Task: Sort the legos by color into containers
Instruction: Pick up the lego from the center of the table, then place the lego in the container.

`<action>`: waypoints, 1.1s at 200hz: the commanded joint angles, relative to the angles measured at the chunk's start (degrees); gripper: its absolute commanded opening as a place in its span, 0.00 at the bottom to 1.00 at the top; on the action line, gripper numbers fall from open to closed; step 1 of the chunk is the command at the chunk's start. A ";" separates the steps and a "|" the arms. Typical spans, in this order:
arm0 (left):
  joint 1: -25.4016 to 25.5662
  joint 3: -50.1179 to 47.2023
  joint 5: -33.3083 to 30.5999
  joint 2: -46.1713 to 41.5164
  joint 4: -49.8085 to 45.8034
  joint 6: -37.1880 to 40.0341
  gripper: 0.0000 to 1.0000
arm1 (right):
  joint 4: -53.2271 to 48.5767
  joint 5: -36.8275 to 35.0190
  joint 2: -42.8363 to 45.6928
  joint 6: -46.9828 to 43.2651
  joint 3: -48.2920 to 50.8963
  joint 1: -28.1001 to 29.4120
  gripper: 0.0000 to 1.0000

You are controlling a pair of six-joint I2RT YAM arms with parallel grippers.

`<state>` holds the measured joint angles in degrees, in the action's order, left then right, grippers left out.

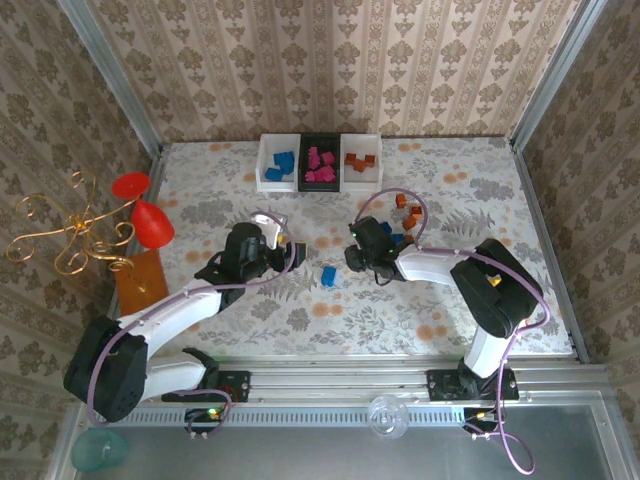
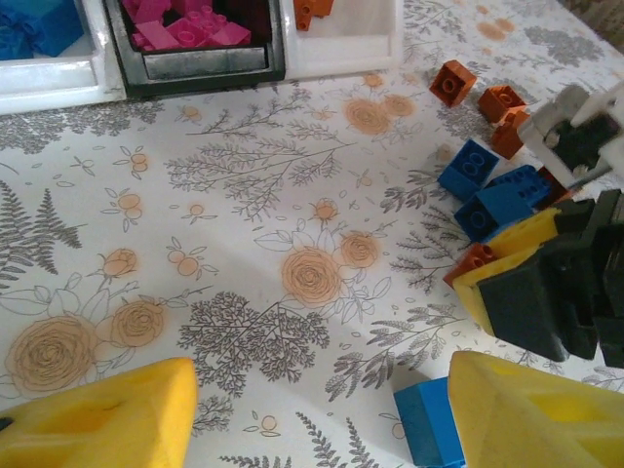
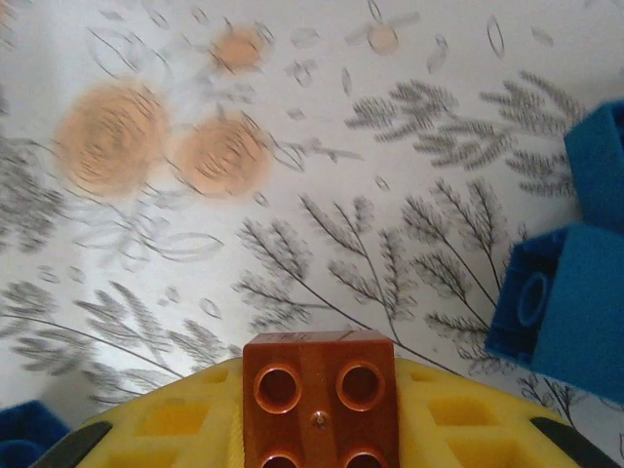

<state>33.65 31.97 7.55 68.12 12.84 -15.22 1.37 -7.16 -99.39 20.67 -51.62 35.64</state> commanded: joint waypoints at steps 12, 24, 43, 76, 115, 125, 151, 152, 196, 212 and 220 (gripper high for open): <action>-0.43 -3.17 5.64 -0.54 9.07 0.78 0.75 | 6.65 4.16 2.29 2.31 -5.33 -2.71 0.33; -0.50 -3.70 7.00 -0.23 10.77 1.05 0.76 | 8.48 5.65 1.18 4.17 -7.14 -4.53 0.33; -0.44 -4.18 8.93 0.50 13.13 1.16 0.77 | 10.92 6.02 -1.35 6.16 -10.47 -7.32 0.33; -0.43 -4.72 10.55 1.91 15.61 1.07 0.78 | 11.64 5.17 -8.80 7.46 -19.83 -11.47 0.32; -0.34 -4.76 11.25 2.11 15.66 0.99 0.78 | 7.72 2.44 -21.09 7.42 -35.83 -14.74 0.32; -0.34 -4.81 11.13 1.98 15.55 0.99 0.79 | 6.28 1.37 -24.29 6.85 -40.06 -15.29 0.33; -0.34 -4.81 10.84 1.63 14.87 0.94 0.79 | 1.72 0.93 -31.18 6.23 -50.24 -16.57 0.39; -0.34 -4.81 10.83 1.60 14.86 0.96 0.79 | 1.54 1.01 -31.37 6.27 -50.60 -16.66 0.39; -0.31 -4.72 10.55 0.75 14.12 1.07 0.79 | -0.76 2.54 -28.57 3.89 -51.95 -17.43 0.56; -0.25 -4.72 10.81 0.53 13.99 1.07 0.79 | 1.02 2.61 -23.56 2.81 -46.69 -17.64 0.59; -0.18 -4.59 11.19 0.53 14.02 0.99 0.79 | 2.12 2.65 -20.59 1.89 -43.07 -17.66 0.61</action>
<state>33.61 27.77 17.28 70.02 26.59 -15.18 2.55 -4.25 -129.34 25.32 -100.99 18.13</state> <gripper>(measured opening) 0.791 0.585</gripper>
